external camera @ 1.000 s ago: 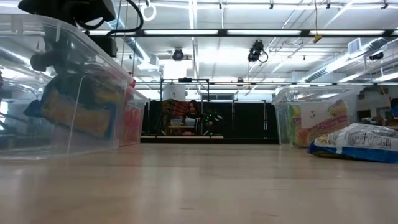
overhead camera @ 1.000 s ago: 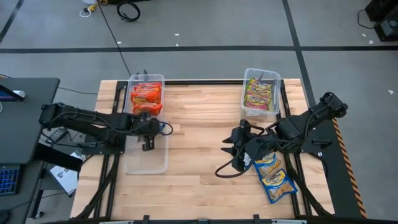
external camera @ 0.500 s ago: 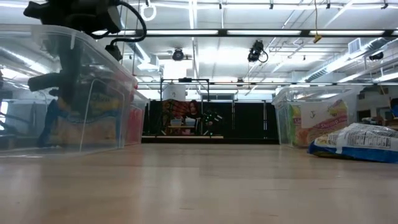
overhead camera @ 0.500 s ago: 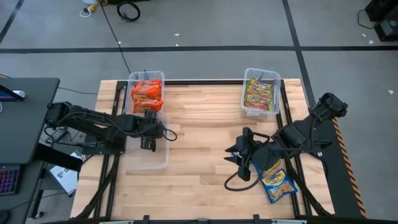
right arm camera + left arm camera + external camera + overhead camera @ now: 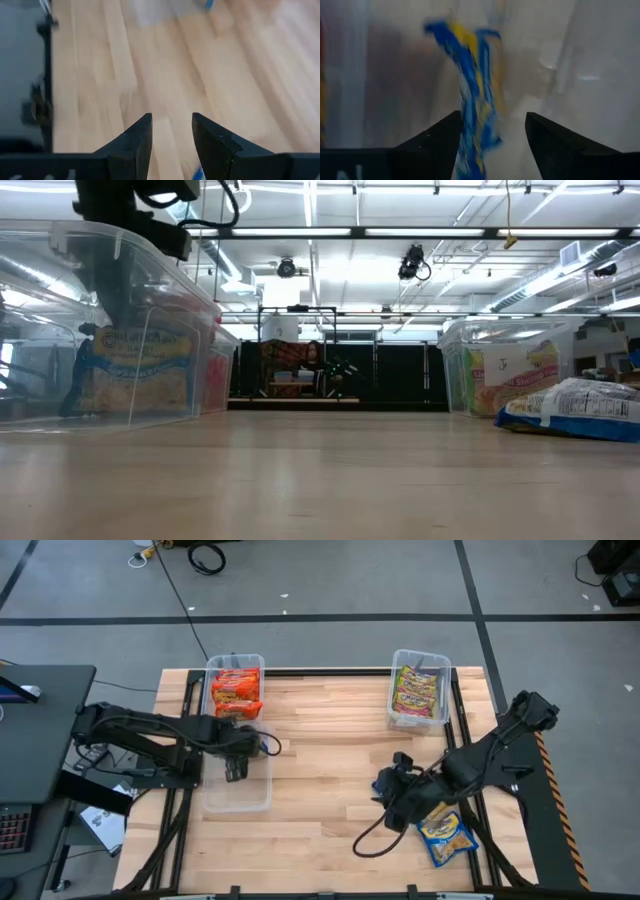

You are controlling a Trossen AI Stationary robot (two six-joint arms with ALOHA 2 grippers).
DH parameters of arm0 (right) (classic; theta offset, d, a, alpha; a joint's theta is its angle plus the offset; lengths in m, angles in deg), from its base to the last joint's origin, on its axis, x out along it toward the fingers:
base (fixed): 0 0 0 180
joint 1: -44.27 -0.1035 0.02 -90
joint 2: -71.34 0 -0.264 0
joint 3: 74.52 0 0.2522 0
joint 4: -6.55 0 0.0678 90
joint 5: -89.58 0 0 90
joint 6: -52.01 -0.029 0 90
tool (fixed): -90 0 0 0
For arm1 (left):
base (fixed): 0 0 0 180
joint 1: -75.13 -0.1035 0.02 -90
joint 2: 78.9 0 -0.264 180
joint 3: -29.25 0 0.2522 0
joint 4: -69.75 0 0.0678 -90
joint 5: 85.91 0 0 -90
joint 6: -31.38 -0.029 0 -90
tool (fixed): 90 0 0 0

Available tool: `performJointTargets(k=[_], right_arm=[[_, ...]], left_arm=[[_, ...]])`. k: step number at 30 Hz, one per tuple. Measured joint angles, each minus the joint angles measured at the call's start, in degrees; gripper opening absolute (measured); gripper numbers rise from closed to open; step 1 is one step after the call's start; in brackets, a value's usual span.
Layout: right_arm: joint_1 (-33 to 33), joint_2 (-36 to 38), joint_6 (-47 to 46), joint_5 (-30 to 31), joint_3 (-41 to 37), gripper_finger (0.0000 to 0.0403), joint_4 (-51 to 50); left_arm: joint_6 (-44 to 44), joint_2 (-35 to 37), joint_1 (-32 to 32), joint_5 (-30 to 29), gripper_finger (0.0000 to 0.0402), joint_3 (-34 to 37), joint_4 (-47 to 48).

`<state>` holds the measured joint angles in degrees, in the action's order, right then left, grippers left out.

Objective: Sort Maruchan noodles
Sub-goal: Put the blue noodle pack into the bottom transparent bin

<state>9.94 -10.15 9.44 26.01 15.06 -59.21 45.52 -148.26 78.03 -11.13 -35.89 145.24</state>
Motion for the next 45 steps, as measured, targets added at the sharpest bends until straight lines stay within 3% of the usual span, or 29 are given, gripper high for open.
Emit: performJointTargets(k=[7, 11, 17, 23, 28, 33, 37, 45], right_arm=[[0.2, 0.0, -0.6, -14.2, -8.8, 0.0150, -2.1], [0.4, 0.0, -2.3, -20.1, -12.3, 0.0148, -3.0], [-1.0, -3.6, 1.4, -20.1, -12.3, 0.0143, -2.8], [-4.3, -11.5, 3.8, -19.6, -10.6, 0.0160, -0.4], [-8.1, -16.8, 6.9, -14.0, -9.5, 0.0200, -1.8], [-10.0, -20.5, 11.0, -6.8, -9.0, 0.0240, -8.9], [-10.6, -22.5, 11.3, -4.8, -9.1, 0.0258, -15.1], [-11.0, -26.8, 11.5, -4.4, -15.0, 0.0240, -10.0]], left_arm=[[9.9, 0.0, 3.1, 7.7, 0.0241, -7.1, 14.1], [12.2, 0.3, 5.6, 10.5, 0.0243, -13.0, 16.8], [10.9, 0.5, 7.6, 10.8, 0.0243, -19.8, 13.5], [8.0, 0.7, 9.3, 10.0, 0.0243, -22.1, 5.9], [7.7, 1.5, 10.2, 5.7, 0.0243, -22.1, 3.6], [10.7, 2.4, 10.3, 5.4, 0.0243, -22.1, 4.5], [12.7, 3.2, 11.2, 5.2, 0.0243, -22.1, 5.4], [16.4, 3.9, 16.7, -4.7, 0.0243, -22.1, 5.9]])
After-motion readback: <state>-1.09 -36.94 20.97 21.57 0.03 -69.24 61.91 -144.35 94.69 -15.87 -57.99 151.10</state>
